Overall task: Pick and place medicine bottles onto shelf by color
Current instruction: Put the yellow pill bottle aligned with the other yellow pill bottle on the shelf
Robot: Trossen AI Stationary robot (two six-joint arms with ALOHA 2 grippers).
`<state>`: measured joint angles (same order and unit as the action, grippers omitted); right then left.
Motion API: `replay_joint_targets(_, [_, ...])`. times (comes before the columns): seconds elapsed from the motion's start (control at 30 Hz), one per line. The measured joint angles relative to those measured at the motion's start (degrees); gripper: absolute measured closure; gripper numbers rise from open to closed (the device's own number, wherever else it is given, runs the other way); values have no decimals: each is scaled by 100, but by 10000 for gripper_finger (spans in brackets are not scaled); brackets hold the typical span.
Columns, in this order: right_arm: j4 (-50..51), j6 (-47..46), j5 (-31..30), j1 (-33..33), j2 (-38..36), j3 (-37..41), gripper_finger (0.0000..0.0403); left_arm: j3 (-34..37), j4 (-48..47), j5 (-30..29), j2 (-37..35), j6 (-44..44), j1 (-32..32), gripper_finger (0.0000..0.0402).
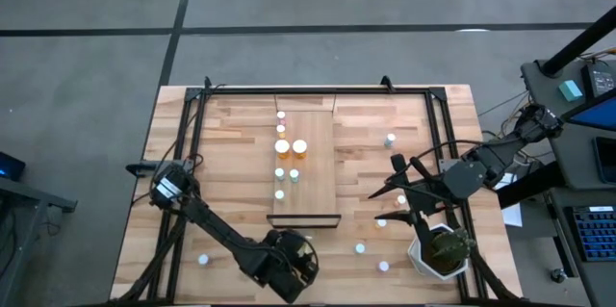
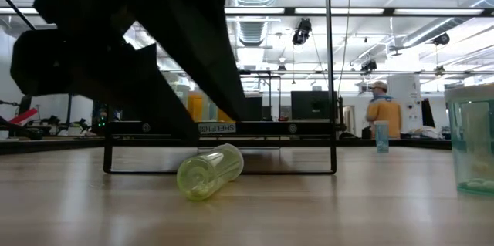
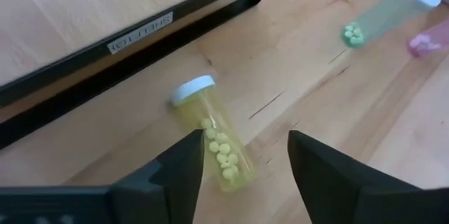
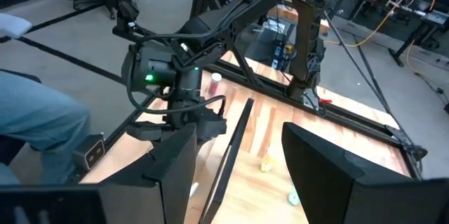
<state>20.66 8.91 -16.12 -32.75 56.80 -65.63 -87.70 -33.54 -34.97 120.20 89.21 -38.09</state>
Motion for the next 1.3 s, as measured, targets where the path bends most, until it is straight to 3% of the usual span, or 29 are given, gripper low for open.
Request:
replay_joint_targets(0.53, [0,-85,-2,0,0,0,202,4,6,-80,304,42,26,213])
replay_joint_targets(1.03, [5,-101,-2,0,0,3,202,7,-37,208,352,-33,-14,317])
replay_joint_targets(1.3, [7,-163,-2,0,0,3,202,-76,-44,176,352,-413,-91,324])
